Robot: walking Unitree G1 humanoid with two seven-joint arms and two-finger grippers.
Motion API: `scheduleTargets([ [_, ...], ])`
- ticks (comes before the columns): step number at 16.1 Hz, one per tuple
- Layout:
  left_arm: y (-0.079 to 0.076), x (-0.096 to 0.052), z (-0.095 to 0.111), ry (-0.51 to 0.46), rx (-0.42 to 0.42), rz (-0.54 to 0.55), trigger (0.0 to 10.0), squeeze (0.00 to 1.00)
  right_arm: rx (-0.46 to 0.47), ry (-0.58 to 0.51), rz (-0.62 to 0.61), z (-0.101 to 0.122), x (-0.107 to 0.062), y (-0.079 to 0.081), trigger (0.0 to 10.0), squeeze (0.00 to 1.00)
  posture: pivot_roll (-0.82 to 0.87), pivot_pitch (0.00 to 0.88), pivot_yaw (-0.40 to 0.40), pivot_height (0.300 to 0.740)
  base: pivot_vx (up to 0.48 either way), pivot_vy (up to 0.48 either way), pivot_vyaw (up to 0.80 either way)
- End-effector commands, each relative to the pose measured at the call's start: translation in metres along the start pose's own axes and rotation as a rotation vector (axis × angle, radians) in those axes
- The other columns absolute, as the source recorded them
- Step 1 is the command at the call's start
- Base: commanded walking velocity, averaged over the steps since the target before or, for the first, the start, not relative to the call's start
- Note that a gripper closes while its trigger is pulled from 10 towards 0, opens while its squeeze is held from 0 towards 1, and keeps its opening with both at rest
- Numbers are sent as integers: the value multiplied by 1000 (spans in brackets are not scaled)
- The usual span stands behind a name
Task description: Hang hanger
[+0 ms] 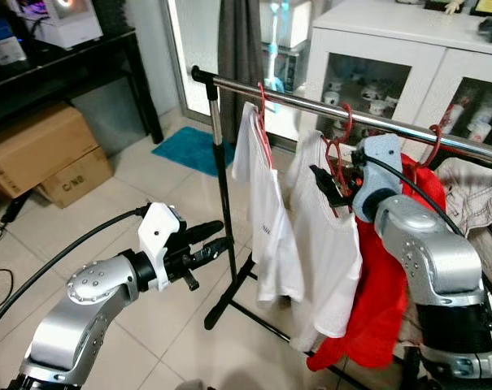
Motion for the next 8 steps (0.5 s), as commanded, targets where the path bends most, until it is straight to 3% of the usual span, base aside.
scheduleTargets([
  [1,3,-2,4,-7,18,17,10000,0,-13,0,-30,3,6,-2,10000,0,-1,0,36,740,0,0,0],
  [4,2,-3,3,-8,18,10,10000,0,-14,25,-119,2,12,-16,10000,0,0,0,32,740,0,0,0],
  [8,0,-3,2,-6,18,-9,10000,0,4,36,-127,-3,20,-23,10000,0,-6,0,41,740,0,0,0],
])
Point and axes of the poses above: a point about 5 cm out from each wrist's last joint towards the gripper, its own x axis pointing out of the wrist towards the gripper, its own z axis along the axis of the wrist's last joint, y = z × x, the point moved 1 cm from there along x, pointing out of the wrist towards the gripper, and after that the axes turned 11 degrees about -x, right-handed, at the moved point
